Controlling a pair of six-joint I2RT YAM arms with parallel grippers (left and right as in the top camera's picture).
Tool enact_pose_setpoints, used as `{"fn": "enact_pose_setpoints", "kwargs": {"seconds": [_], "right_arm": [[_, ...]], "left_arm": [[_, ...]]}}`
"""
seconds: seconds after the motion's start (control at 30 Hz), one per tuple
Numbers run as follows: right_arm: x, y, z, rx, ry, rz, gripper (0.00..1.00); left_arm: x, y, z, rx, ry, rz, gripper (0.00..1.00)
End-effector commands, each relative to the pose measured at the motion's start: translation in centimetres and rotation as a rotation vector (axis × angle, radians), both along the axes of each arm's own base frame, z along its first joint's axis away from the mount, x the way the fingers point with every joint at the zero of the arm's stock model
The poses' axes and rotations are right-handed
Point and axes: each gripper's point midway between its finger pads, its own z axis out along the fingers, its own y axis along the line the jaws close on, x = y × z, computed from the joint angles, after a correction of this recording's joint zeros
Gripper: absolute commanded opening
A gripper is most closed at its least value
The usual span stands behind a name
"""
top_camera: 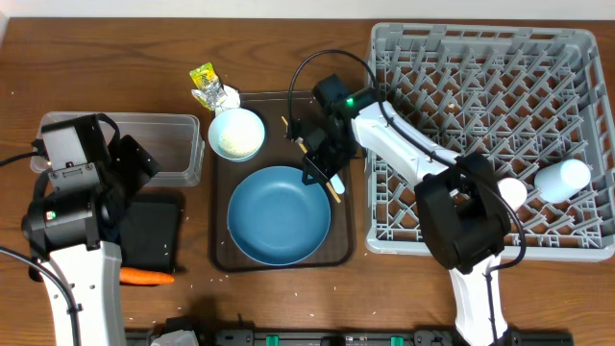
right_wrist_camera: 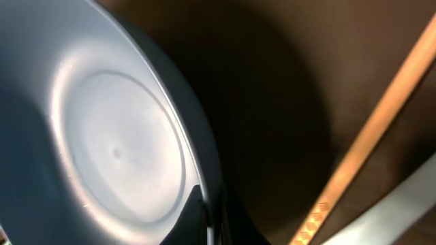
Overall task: Sort waste into correct bins and load items into the dishwasher rack
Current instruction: 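Grasp the blue plate rim with the right gripper, then lift the blue plate with the right gripper and carry it into the rack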
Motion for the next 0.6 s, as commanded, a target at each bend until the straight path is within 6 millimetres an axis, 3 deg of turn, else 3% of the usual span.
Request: {"fn": "enact_pose_setpoints", "kwargs": {"seconds": [0.0,0.13,0.3,0.43,0.57], "right_arm": [[0.0,0.6,1.3,0.079,0.063,-0.041,0.01],[0.6,0.2,3.4,0.116,0.060,-0.068,0.01],[1.2,-0.4,8.9,0.264,0.026,-0.082,0.01],[2.8,-3.1,12.7,0.283,-0.071,-0.148,0.01],[5.1,-7.7,15.9,0.234,-0.166,-0.312,0.01]], "left_arm": [[-0.1,0.2,0.8,0.004,-0.023,0.011,0.98],[-0.1,0.2,0.8,0.004,-0.023,0.011,0.98],[-0.1,0.2,0.8,0.004,-0.023,0.011,0.98],[-0.1,0.2,0.8,0.004,-0.023,0.011,0.98],[-0.1,0.2,0.8,0.004,-0.023,0.011,0.98]]}}
